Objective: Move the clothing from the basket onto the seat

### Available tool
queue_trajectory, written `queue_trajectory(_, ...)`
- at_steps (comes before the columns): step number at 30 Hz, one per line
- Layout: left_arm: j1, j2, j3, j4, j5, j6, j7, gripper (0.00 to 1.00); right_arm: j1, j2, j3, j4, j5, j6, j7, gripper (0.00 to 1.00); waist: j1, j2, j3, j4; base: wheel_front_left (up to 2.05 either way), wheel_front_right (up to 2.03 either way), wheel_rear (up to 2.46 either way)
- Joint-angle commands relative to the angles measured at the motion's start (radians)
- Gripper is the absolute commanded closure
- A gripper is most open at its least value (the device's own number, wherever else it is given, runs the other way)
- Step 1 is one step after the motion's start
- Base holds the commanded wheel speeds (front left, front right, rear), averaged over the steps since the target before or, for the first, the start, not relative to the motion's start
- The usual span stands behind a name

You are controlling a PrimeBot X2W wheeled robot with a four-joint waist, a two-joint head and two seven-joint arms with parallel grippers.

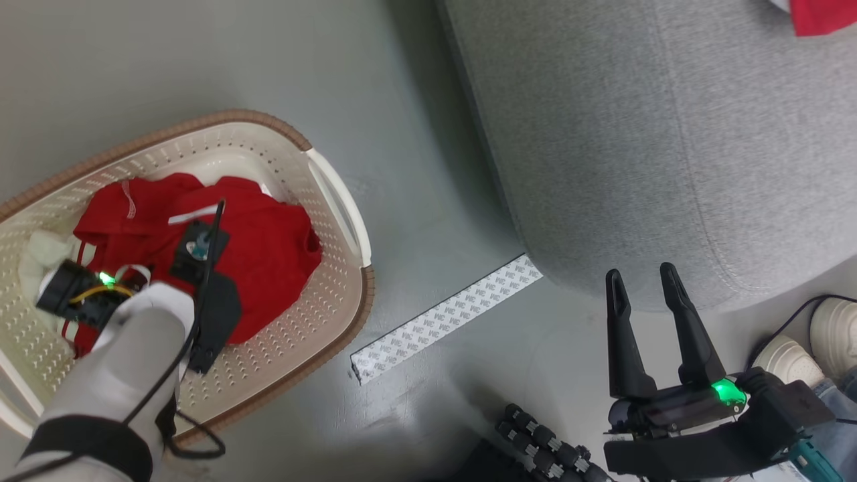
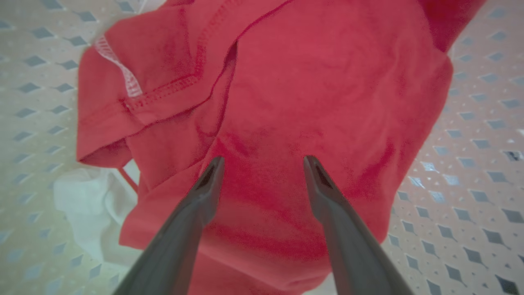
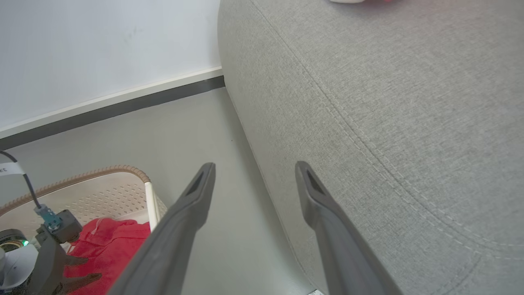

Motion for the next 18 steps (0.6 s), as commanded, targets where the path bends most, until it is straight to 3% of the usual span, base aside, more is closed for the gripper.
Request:
queue_trajectory(1, -0.026, -0.001, -0.001, 0.021, -0.004, -0.001, 0.000, 0.00, 0.018, 0.002, 0.002, -0.007, 0.001, 0.000, -0.001, 0.00, -0.0001, -0.0002, 0.019, 0.013, 0.00, 0.00, 0.00)
queue_trajectory(18, -0.100, -0.011, -0.104, 0.098, 0.063, 0.009, -0.074, 0.00, 0.116, 0.002, 0.012, -0.089, -0.038, 0.000, -0.001, 0.00, -0.0001, -0.0002, 0.074, 0.058, 0.03, 0.03, 0.03)
